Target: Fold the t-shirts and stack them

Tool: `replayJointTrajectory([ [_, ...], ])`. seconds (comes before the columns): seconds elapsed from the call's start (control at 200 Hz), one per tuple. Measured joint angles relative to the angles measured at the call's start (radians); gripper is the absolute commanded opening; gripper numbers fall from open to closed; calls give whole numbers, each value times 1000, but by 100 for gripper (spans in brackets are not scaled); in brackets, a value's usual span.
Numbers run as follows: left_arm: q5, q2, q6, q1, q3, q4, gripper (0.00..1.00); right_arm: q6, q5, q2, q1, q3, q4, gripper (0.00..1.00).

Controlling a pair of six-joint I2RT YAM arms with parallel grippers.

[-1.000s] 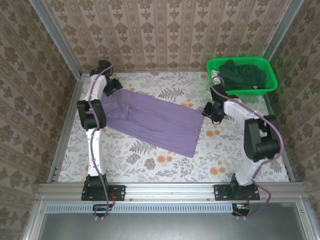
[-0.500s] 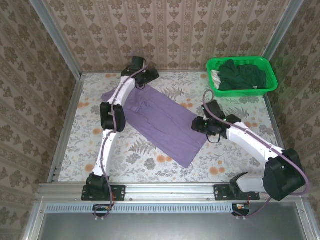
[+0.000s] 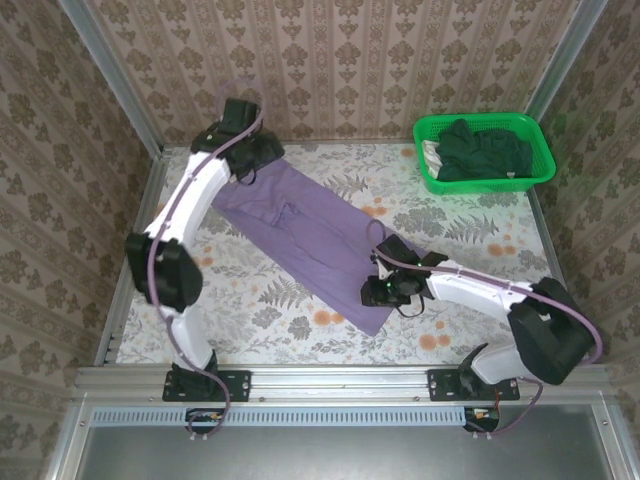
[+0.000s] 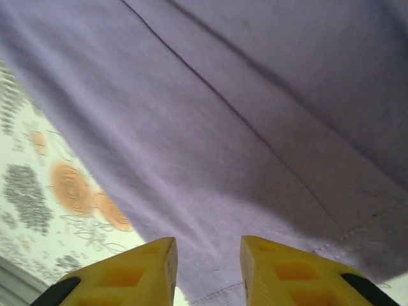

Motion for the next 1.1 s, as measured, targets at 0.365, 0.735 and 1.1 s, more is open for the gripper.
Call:
replayJointTrajectory([
  [0.365,11,168,35,129,-247,-20,73,168,-12,165,112,48,134,33],
  [0.735,35,589,200,113,248,-68,73,521,97,219,377,89,216,33],
  [1.1,95,827,257,-58,667,-94,74,726,200,384,524,290,230,37],
])
